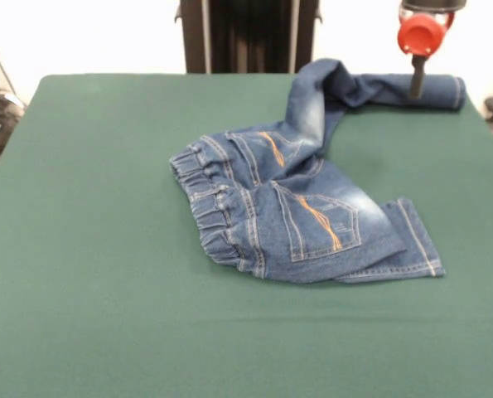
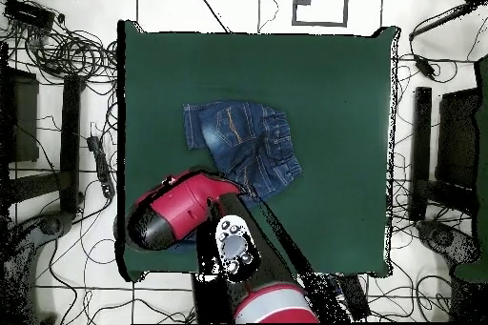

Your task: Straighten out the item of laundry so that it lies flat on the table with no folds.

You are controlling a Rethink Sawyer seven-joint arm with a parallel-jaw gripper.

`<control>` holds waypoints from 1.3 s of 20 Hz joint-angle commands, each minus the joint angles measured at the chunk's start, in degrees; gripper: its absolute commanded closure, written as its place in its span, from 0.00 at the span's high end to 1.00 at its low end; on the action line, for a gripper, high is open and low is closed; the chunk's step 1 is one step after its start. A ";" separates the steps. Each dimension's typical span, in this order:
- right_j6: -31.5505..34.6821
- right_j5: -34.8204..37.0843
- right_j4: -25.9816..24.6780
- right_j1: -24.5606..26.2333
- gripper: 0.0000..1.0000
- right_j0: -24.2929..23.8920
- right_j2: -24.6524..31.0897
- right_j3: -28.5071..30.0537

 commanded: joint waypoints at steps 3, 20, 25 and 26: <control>8.93 6.13 3.40 4.77 0.00 3.74 -0.39 -6.95; -2.29 14.83 3.47 16.82 0.00 1.63 3.23 -24.64; -4.32 17.69 3.42 16.04 0.00 0.40 3.96 -25.32; -4.69 18.47 3.49 15.15 0.00 0.14 4.08 -25.09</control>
